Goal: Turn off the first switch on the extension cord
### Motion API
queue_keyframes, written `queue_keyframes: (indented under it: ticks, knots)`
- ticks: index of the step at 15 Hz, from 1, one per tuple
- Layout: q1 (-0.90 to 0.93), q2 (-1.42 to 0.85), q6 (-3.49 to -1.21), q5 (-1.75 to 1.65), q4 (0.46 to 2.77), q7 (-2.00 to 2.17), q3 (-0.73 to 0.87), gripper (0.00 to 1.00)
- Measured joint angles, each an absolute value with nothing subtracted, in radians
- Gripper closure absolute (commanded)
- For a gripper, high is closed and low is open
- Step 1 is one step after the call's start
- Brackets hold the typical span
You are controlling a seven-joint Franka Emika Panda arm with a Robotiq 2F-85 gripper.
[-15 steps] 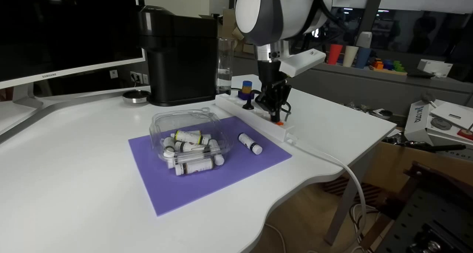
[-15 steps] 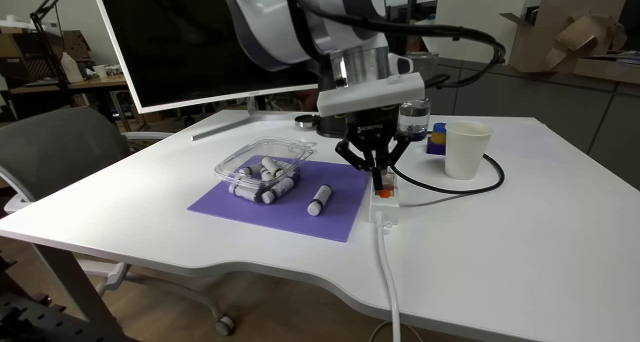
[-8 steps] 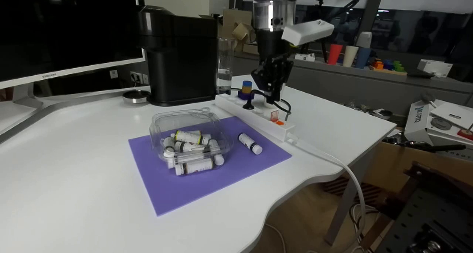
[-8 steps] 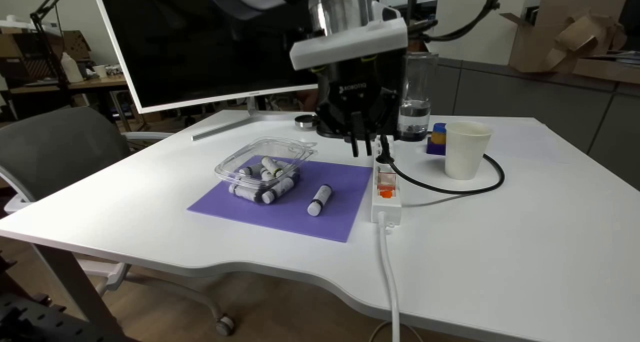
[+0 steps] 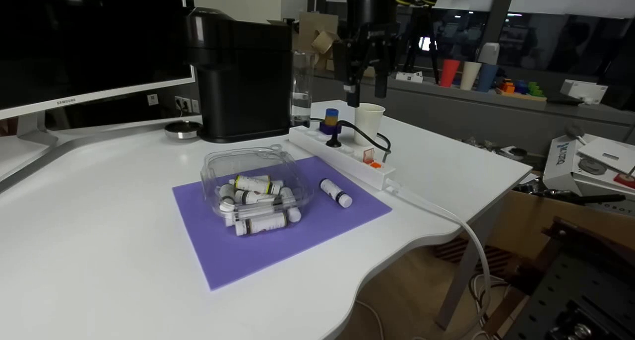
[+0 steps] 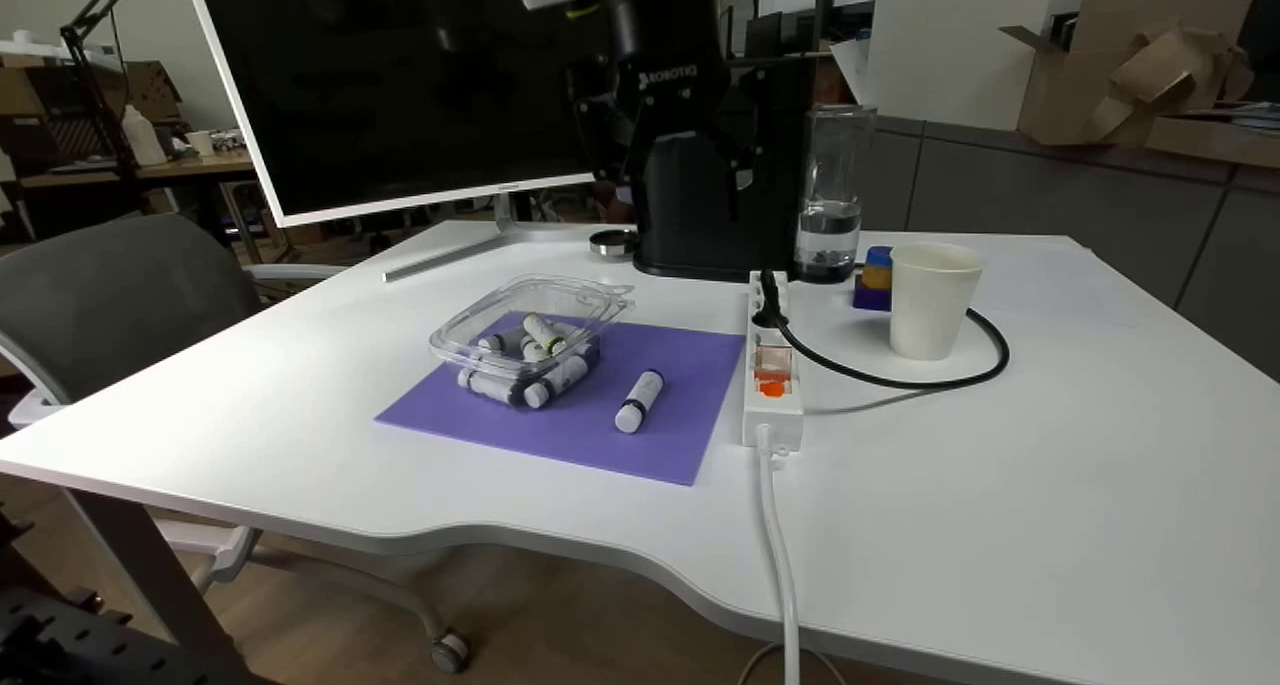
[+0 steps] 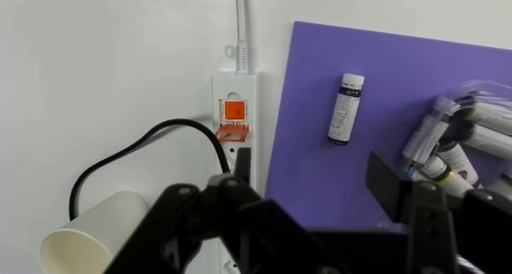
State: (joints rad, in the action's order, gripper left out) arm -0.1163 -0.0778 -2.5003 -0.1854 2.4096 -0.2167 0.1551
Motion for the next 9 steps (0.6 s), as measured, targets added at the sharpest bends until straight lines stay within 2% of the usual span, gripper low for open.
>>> queue_keyframes:
  ticks: [9]
  knots:
    - [-0.125, 0.014, -2.451, -0.088, 2.436, -0.186, 0.153, 0.00]
